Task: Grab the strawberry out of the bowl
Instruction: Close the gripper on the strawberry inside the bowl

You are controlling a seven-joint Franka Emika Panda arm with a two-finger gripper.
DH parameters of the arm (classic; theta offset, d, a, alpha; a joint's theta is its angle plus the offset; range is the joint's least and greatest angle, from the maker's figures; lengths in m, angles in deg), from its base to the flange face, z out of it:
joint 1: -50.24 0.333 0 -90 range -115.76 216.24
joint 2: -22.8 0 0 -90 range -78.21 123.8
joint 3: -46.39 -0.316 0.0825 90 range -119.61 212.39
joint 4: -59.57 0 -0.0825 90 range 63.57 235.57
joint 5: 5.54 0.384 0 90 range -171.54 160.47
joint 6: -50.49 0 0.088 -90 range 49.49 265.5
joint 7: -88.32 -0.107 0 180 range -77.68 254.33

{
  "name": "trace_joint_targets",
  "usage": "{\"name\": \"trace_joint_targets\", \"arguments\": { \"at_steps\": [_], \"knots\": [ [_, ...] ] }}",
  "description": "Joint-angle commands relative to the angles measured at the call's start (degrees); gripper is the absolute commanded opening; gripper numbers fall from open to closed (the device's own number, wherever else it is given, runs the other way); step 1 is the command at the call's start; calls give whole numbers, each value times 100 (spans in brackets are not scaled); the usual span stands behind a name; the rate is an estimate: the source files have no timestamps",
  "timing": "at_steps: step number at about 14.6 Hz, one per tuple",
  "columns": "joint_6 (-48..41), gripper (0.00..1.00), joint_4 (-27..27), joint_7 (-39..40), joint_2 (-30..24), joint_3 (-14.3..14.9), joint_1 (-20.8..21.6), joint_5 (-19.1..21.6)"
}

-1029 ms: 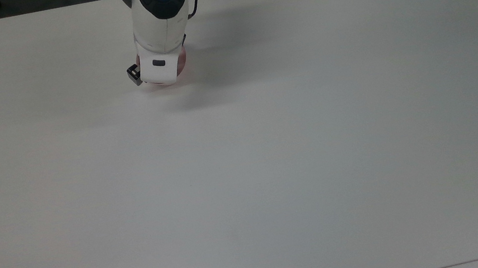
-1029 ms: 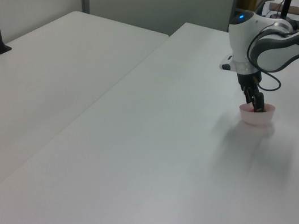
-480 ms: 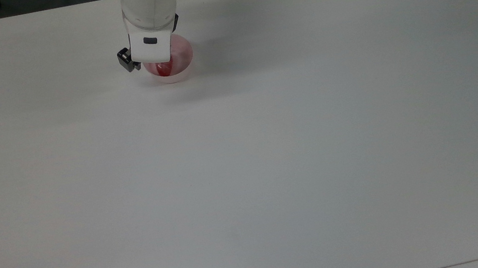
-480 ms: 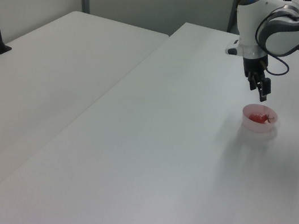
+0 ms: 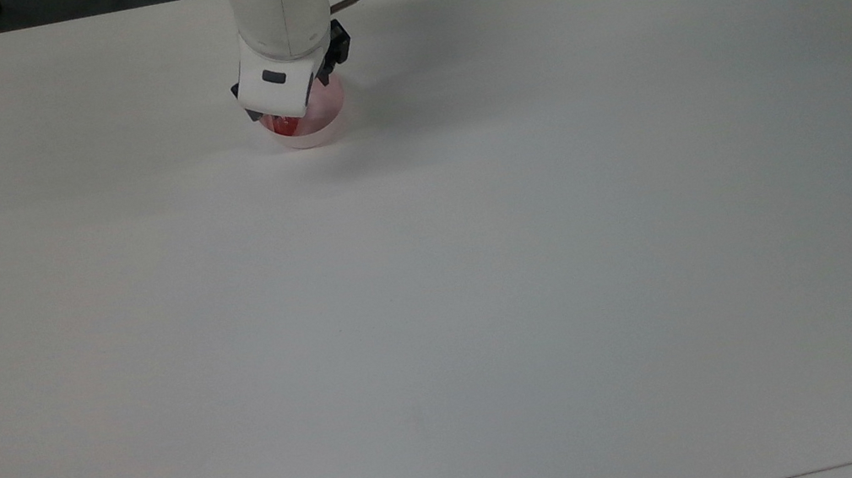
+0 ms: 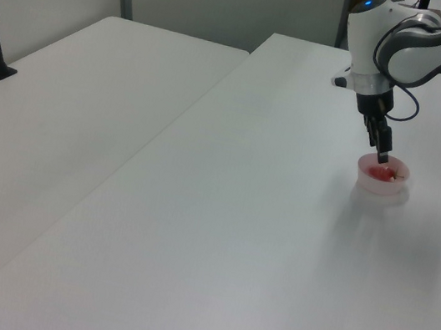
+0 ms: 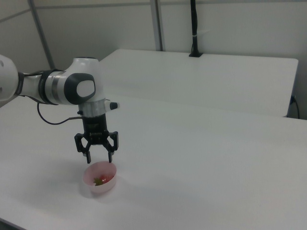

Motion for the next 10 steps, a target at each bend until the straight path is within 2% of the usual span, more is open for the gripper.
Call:
{"name": "trace_joint_targets", "arguments": {
  "at_steps": [1,5,10],
  "knots": [
    [252,77,245,-294,-85,19,31,135],
    [322,77,525,293,-103,28,66,-40],
    [795,72,886,339,-42,28,4,-287]
  ]
}}
